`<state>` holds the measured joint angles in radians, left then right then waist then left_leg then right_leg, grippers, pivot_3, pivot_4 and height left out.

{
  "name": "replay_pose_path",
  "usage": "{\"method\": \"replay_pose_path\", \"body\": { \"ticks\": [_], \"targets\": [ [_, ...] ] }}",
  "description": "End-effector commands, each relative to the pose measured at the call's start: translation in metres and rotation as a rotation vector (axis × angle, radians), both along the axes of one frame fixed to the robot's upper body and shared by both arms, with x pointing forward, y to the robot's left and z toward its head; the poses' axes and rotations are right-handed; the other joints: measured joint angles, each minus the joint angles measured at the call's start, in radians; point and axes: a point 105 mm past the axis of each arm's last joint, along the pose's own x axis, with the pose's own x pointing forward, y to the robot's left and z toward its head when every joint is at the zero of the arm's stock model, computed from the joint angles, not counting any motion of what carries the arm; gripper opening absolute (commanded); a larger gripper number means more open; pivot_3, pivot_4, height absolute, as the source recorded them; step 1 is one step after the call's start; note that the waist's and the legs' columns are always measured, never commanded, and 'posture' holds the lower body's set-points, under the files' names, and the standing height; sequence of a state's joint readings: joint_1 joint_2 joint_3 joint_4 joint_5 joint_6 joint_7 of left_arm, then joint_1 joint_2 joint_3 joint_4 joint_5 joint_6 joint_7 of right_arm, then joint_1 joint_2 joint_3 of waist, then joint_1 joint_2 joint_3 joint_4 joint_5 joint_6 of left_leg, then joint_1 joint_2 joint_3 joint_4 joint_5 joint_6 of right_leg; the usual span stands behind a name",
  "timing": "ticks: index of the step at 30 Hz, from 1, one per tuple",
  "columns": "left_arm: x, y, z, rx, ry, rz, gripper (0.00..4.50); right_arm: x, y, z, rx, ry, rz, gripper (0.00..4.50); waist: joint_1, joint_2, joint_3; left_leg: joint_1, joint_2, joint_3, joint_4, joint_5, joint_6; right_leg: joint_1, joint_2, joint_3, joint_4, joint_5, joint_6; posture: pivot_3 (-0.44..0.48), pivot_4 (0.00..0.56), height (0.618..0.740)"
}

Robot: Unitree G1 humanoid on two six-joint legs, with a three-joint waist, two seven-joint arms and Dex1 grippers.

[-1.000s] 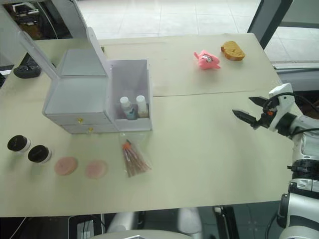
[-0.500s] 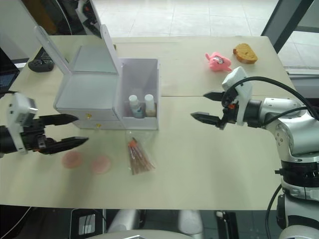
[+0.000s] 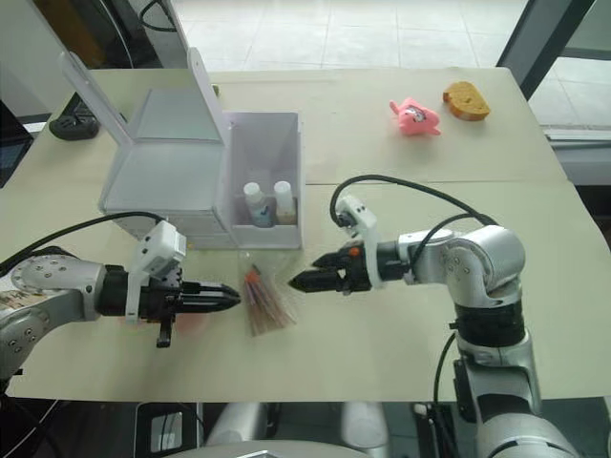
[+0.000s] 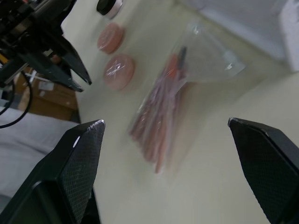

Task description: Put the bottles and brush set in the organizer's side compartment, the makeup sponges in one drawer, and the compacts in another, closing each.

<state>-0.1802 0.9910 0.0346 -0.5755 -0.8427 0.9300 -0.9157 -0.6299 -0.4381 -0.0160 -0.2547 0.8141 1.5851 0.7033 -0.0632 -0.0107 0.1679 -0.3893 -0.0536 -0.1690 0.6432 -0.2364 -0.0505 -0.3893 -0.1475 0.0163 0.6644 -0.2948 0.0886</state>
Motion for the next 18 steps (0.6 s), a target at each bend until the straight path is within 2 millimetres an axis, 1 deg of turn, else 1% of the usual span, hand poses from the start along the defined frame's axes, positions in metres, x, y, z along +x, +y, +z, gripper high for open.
{"method": "replay_pose_path", "body": {
  "ticks": [1, 4, 6, 8, 12, 16, 18],
  "targets": [
    [-0.001, -0.001, -0.013, 0.038, 0.004, 0.033, 0.03, 0.003, 0.005, -0.009, 0.000, 0.060, -0.045, 4.50, 0.004, 0.000, 0.000, 0.000, 0.000, 0.000, 0.000, 0.000, 0.000, 0.000, 0.000, 0.000, 0.000, 0.000, 0.000, 0.000, 0.150, 0.740],
    [0.004, 0.000, -0.025, 0.053, 0.000, 0.088, 0.03, 0.006, 0.016, -0.024, -0.013, 0.112, -0.075, 4.50, 0.004, 0.000, 0.000, 0.001, 0.000, 0.000, 0.000, 0.000, 0.000, 0.000, 0.000, 0.000, 0.000, 0.000, 0.000, 0.000, 0.150, 0.740],
    [0.009, -0.002, -0.029, 0.041, -0.016, 0.122, 0.03, 0.006, 0.025, -0.028, 0.008, 0.120, -0.082, 4.50, 0.003, 0.000, 0.000, 0.001, 0.000, 0.001, 0.000, 0.000, 0.000, 0.000, 0.000, 0.001, 0.001, 0.000, 0.000, 0.000, 0.150, 0.740],
    [0.009, -0.004, -0.036, 0.056, -0.013, 0.135, 0.03, 0.008, 0.033, -0.035, 0.003, 0.134, -0.093, 4.50, 0.003, 0.000, 0.000, 0.000, 0.000, 0.001, 0.000, 0.000, 0.000, -0.001, 0.000, 0.001, 0.001, 0.000, 0.000, 0.000, 0.150, 0.740],
    [0.011, -0.001, -0.046, 0.088, -0.012, 0.194, 0.03, 0.009, 0.047, -0.041, 0.019, 0.189, -0.091, 4.50, -0.001, 0.000, -0.001, 0.001, 0.000, 0.001, 0.000, 0.000, 0.000, -0.001, 0.000, 0.001, 0.001, 0.000, 0.000, 0.000, 0.150, 0.740],
    [0.009, 0.005, -0.056, 0.099, 0.019, 0.246, 0.03, 0.013, 0.064, -0.046, 0.064, 0.236, -0.077, 4.50, -0.009, 0.000, -0.001, 0.002, 0.000, 0.001, -0.001, 0.000, 0.000, 0.000, 0.000, 0.001, 0.002, 0.000, 0.000, 0.000, 0.150, 0.740],
    [0.009, 0.007, -0.057, 0.091, 0.021, 0.262, 0.03, 0.015, 0.071, -0.052, 0.036, 0.252, -0.068, 4.50, -0.009, 0.000, -0.001, 0.003, 0.001, 0.001, -0.001, 0.000, 0.000, 0.000, 0.000, 0.002, 0.002, 0.000, 0.000, 0.000, 0.150, 0.740]
  ]
}}
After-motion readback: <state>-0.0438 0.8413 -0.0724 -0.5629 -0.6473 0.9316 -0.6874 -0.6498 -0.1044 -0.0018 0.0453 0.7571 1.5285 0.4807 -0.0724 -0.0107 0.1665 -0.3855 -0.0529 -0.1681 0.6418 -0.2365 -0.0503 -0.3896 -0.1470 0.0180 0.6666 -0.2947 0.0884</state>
